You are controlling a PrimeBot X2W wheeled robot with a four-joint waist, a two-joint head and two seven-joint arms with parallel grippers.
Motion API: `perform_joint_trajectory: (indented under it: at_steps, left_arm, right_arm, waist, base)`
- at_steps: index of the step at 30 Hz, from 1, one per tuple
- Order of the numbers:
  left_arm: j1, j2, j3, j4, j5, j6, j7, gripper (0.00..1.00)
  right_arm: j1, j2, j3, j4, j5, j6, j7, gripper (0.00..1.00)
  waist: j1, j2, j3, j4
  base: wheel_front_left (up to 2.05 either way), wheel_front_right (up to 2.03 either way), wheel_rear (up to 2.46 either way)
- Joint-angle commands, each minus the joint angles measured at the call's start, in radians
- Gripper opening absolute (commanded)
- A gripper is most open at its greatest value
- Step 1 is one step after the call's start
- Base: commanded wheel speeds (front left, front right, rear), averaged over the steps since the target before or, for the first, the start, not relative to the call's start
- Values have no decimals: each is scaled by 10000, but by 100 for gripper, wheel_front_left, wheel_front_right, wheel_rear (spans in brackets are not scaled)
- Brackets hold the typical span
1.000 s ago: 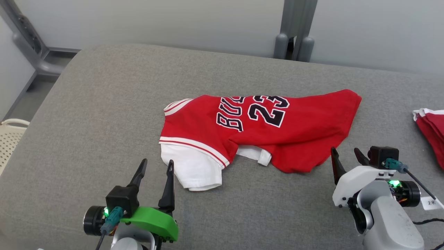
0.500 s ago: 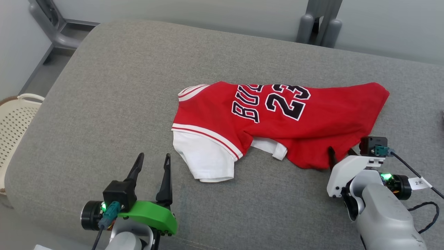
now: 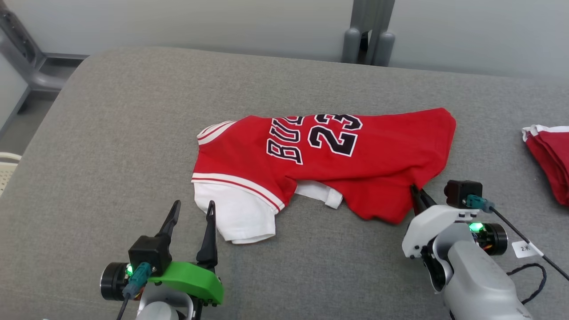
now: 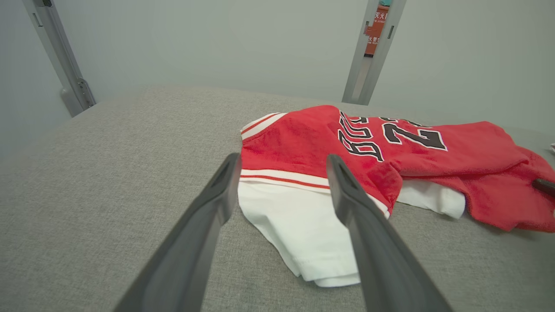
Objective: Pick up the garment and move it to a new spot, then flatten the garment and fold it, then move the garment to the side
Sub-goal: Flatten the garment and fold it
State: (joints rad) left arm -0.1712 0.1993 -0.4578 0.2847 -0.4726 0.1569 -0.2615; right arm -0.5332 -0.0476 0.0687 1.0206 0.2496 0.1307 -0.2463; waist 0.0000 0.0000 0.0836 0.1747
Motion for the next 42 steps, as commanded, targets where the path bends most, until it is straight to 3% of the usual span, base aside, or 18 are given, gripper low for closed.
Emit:
perform_joint_trajectory:
  at_steps: [1, 8, 15, 19, 27, 36, 37, 38, 39, 42]
  left_arm:
    - [155, 67, 36, -66, 137, 48, -39, 100]
    - [340, 137, 85, -272, 145, 122, -37, 100]
    - [271, 116, 12, -358, 151, 92, -36, 100]
    - [-2, 81, -26, -328, 153, 31, -33, 100]
    - [-444, -12, -95, -220, 221, -88, -34, 100]
    - [-690, -118, -11, -78, 313, -191, -37, 100]
    - [-680, -123, -4, -47, 332, -207, -37, 100]
    - [-662, -123, 10, -16, 336, -222, -37, 100]
    - [-643, -125, 17, 10, 342, -234, -38, 100]
    - [-525, -146, 51, 55, 365, -244, -38, 100]
  right_arm:
    - [370, -50, -94, -282, -72, -2, -55, 0]
    - [1918, -46, -1155, -2739, -948, -2, 447, 0]
    - [3688, -49, -2040, -6745, -1294, -2, 2524, 0]
    - [3729, -44, -2442, -7590, -1435, -2, 3575, 0]
    - [1892, -275, -2961, -5935, -2418, -2, 4102, 0]
    - [-291, -713, -3789, -3176, -3623, -3, 2984, 0]
    - [-462, -727, -3759, -2881, -3783, -3, 2773, 28]
    - [-609, -762, -3710, -2638, -3969, -3, 2520, 85]
    - [-714, -768, -3737, -2463, -4072, -5, 2336, 100]
    - [-946, -602, -3757, -1986, -4108, -3, 1670, 100]
  waist:
    - [0, 0, -216, -382]
    - [0, 0, -218, -752]
    - [0, 0, 20, -723]
    - [0, 0, 277, -542]
    - [0, 0, 958, -45]
    - [0, 0, 1355, 270]
    - [0, 0, 1340, 254]
    - [0, 0, 1309, 222]
    - [0, 0, 1275, 194]
    - [0, 0, 1080, 36]
  base:
    - [0, 0, 0]
    - [0, 0, 0]
    - [0, 0, 0]
    - [0, 0, 0]
    - [0, 0, 0]
    - [0, 0, 0]
    - [0, 0, 0]
    - [0, 0, 0]
    - [0, 0, 0]
    - [0, 0, 0]
